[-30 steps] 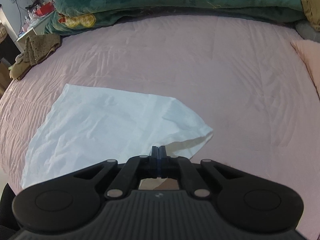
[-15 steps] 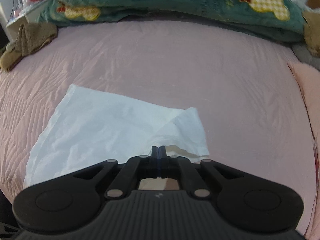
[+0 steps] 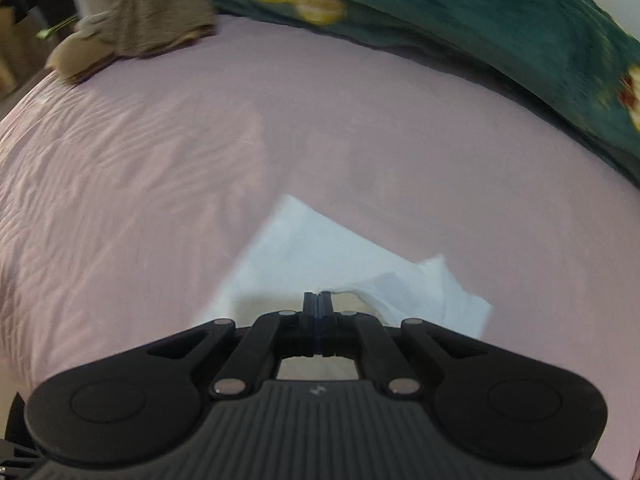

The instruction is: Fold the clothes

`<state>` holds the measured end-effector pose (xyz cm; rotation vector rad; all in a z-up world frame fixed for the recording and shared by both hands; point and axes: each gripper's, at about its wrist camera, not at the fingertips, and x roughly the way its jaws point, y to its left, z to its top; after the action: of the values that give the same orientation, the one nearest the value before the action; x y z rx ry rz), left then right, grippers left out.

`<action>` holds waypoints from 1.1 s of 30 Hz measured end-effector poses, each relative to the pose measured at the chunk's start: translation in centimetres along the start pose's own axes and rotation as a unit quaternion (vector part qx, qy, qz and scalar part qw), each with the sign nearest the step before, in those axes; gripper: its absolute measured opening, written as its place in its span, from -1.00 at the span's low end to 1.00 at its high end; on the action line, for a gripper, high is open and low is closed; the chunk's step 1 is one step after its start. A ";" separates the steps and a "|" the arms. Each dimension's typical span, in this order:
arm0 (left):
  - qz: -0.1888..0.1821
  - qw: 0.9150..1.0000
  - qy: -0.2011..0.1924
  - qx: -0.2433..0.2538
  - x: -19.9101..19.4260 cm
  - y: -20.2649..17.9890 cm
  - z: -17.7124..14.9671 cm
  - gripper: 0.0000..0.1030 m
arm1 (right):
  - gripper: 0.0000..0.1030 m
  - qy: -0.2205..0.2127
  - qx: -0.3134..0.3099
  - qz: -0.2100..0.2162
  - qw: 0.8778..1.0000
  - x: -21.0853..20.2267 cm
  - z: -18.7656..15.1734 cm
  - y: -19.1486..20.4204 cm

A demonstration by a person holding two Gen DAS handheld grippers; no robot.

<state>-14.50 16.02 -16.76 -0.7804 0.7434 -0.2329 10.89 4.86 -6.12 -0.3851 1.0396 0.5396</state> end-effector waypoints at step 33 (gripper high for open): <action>0.161 0.965 -0.047 0.203 0.6 -8.2 6.5 -0.36 | -0.23 -0.036 0.028 0.021 0.999 -1.4 -5.2 -6.8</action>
<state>-8.99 13.64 -8.19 -0.2732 0.6923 -0.0489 10.72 -3.75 -6.94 -0.2933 0.9921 0.5566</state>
